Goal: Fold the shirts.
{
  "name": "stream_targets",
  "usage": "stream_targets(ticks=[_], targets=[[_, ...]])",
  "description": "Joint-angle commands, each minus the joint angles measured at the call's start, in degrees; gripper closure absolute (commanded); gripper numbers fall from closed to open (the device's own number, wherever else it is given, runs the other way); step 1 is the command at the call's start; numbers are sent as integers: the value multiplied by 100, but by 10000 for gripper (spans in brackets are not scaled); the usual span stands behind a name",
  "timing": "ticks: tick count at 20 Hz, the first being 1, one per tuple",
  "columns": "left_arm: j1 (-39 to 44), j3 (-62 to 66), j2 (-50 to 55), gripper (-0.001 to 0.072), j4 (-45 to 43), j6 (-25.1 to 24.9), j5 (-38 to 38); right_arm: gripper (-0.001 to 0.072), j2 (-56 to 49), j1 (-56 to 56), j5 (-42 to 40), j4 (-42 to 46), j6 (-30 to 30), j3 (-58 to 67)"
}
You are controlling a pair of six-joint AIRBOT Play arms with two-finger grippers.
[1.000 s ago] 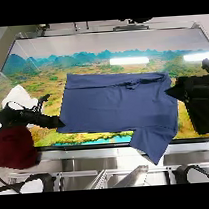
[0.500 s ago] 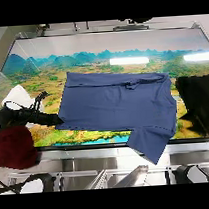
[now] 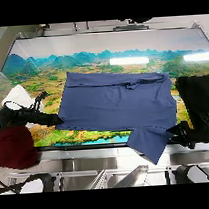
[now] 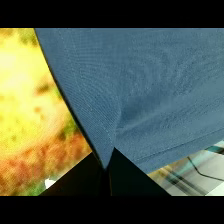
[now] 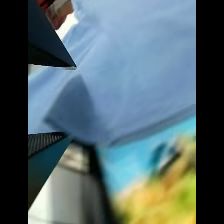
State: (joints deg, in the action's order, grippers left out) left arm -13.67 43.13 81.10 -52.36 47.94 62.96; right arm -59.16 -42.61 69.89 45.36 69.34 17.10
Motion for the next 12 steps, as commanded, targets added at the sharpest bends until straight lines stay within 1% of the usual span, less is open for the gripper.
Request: stream_targets(ticks=[1,4,9,10,11,12], targets=[[-4,-2,-2,704,0,7,7,273,-219,-4,-341,-822,-1121,-127],[-4,-2,-2,704,0,7,39,273,-221,-11,-74,-859,-1257,-109],[-4,-2,-2,704,4,9,105,275,-223,144,214,-852,-1233,-219],[-4,-2,-4,704,0,7,151,321,-223,240,308,-855,-1187,-295],[-4,-2,-4,704,-2,9,190,517,-225,339,439,-855,-1121,-330],[-4,-2,-4,704,-2,9,212,628,-221,378,586,-903,-1038,-319]])
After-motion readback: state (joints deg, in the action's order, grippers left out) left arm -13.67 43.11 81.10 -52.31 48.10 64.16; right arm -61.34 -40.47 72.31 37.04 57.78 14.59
